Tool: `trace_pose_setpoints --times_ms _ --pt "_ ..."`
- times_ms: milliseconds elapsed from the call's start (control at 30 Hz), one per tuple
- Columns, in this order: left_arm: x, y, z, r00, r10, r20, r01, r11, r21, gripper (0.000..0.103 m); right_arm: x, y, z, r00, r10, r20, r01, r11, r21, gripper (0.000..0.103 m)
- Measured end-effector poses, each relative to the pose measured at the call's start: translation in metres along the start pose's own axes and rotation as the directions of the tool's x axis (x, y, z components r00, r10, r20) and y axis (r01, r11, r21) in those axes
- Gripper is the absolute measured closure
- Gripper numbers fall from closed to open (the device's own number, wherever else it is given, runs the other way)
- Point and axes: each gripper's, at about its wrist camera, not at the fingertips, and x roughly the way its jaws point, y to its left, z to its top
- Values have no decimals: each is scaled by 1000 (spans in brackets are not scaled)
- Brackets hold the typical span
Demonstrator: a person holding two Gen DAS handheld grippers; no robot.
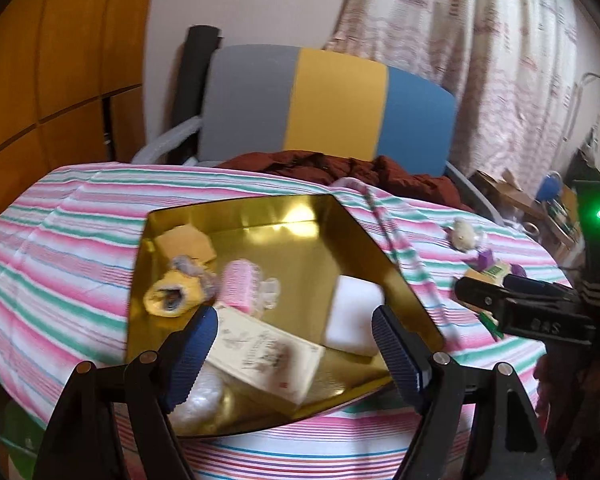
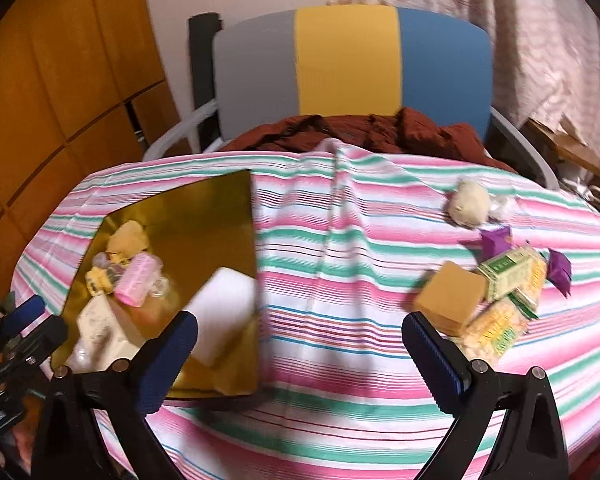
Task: Organize objects
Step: 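Lower the foam block into the tray and open the right gripper, then move both grippers back toward the remaining items on the cloth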
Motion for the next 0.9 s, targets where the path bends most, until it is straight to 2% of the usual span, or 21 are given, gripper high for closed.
trace_pose_setpoints --times_ms 133,467,667,800,900 --pt "6 -21 0 999 -26 -24 27 997 70 22 0 -28 -1 999 -35 -11 36 998 44 0" --pt "21 -72 7 987 -145 -66 153 977 149 22 -10 -127 13 988 -155 -17 156 973 173 0" --pt "32 -109 7 979 -177 -104 196 954 226 22 -5 -200 9 976 -214 -46 216 914 344 0" --pt "40 -132 10 971 -202 -131 231 935 271 22 0 -238 -2 986 -150 -70 165 835 524 0" --pt "52 -150 14 962 -223 -159 261 922 287 22 1 -247 -4 987 -134 -84 158 812 562 0"
